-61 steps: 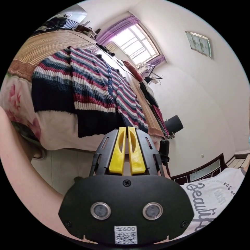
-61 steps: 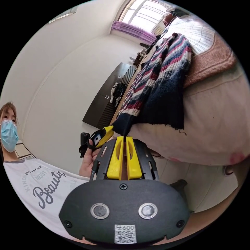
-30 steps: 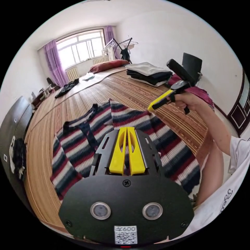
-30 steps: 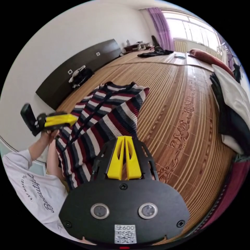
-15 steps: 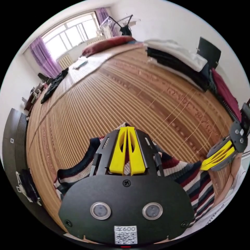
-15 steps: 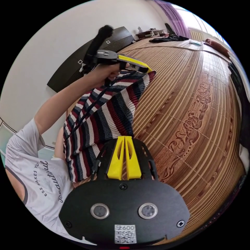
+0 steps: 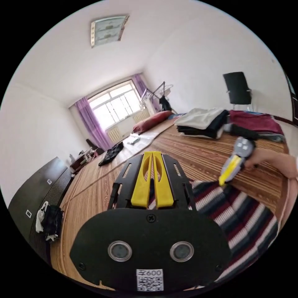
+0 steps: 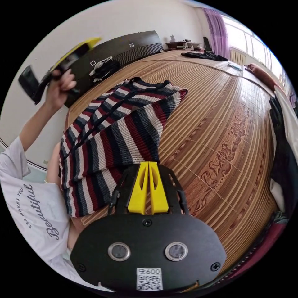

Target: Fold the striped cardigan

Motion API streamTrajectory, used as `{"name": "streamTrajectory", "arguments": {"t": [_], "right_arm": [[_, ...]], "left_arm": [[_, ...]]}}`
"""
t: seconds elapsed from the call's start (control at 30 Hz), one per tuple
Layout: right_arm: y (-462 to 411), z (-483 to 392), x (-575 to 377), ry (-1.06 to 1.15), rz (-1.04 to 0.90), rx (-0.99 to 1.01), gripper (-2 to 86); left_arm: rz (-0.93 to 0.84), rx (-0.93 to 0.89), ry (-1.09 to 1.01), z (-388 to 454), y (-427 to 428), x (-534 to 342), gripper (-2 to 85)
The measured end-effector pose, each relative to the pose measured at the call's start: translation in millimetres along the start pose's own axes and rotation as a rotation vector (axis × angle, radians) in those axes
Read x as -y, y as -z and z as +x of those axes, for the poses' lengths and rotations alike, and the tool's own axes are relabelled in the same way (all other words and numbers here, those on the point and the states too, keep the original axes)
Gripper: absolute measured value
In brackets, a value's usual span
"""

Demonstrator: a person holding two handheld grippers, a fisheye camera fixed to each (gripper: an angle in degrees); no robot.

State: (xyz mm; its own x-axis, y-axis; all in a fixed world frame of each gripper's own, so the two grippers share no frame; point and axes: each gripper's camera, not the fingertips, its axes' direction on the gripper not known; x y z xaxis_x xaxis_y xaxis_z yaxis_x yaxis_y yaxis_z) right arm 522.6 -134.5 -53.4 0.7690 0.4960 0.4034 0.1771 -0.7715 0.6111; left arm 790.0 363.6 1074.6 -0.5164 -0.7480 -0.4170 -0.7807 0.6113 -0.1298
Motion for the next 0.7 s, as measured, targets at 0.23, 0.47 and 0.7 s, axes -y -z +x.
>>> {"name": "streamTrajectory", "arguments": {"t": [0.23, 0.47, 0.7], "right_arm": [[-7, -103, -14, 0.201, 0.061, -0.374, -0.8], [13, -121, 26, -0.15, 0.264, -0.316, -0.9], [-38, -104, 68, -0.331, 0.22, -0.262, -0.9]], "left_arm": [[-0.151, -0.083, -0.068, 49, 243, -144, 0.7], [-0.208, -0.141, 0.056, 110, 271, -223, 0.8], [-0.278, -0.213, 0.162, 150, 251, -292, 0.8]]}}
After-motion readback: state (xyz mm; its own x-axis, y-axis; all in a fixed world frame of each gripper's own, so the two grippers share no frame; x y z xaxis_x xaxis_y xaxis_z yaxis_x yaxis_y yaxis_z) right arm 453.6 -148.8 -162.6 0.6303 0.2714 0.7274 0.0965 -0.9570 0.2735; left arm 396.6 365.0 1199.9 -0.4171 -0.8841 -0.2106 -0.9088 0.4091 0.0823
